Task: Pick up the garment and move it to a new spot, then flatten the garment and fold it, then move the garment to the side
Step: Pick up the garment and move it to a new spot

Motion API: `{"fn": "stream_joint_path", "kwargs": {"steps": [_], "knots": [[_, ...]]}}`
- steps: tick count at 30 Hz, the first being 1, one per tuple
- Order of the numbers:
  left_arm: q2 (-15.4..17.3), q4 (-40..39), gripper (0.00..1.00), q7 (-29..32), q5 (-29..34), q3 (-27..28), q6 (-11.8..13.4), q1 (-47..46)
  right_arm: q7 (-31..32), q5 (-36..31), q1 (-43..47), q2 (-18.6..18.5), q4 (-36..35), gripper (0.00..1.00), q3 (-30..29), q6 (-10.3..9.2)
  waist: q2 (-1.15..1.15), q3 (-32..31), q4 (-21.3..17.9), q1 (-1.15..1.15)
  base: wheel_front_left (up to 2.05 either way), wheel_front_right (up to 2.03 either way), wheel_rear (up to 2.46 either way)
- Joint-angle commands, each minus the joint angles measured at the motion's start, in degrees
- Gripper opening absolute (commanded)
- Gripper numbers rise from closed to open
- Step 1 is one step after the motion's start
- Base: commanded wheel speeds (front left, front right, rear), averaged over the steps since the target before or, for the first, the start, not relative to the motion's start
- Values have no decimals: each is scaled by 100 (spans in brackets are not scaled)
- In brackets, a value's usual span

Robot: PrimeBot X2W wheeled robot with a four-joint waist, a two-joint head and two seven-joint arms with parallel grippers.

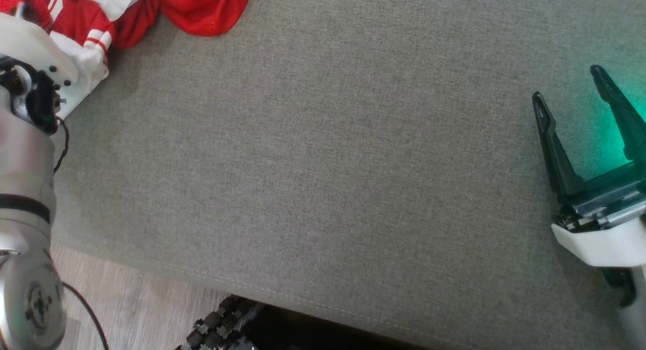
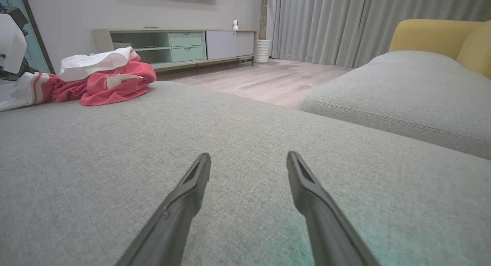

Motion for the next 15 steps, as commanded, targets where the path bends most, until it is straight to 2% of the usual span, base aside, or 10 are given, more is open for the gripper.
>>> {"fn": "stream_joint_path", "kwargs": {"steps": [1,9,15], "knots": [[403,-85,0,-154,21,35,99,-104,65,-17,309,-149,276,100,-29,-5,0,10,2,0,0,0,0],[390,-144,0,-897,146,-102,500,-221,65,-29,288,-123,329,100,-29,-5,0,-85,25,0,0,0,0],[649,-430,0,-1131,225,-161,663,-283,65,23,123,75,442,100,164,-5,0,-484,-28,0,0,0,0]]}}
